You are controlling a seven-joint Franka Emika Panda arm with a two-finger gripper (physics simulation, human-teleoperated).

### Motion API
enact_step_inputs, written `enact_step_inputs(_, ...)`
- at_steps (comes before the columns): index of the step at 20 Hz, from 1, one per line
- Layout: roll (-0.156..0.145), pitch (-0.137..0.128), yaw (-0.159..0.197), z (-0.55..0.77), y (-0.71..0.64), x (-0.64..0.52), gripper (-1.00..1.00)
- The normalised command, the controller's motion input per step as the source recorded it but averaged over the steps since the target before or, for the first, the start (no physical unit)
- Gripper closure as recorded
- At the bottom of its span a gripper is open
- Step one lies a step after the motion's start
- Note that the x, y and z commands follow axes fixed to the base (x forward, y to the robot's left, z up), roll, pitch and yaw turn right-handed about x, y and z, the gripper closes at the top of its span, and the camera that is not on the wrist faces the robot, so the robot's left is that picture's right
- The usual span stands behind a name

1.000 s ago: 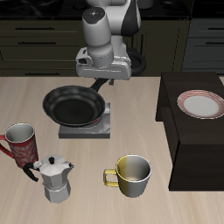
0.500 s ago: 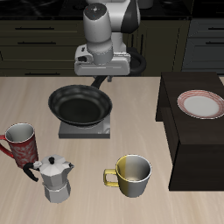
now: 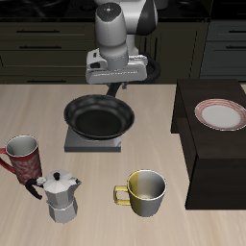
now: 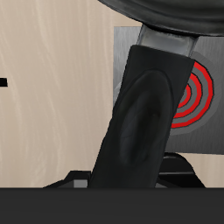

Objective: Place the frying pan on the top layer of the shelf

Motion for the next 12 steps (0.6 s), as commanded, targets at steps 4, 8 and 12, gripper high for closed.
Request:
enact_step_inputs(4,0.022,-0.01,0.076,0.04,0.12,0.01,1.0)
enact_step_inputs(8,0.007,0.007,0.091,0.0,0.08,0.07,1.0)
enact_step_inputs(12,-0.01,0.002,0.089,0.02,-0.02,0.03,1.0)
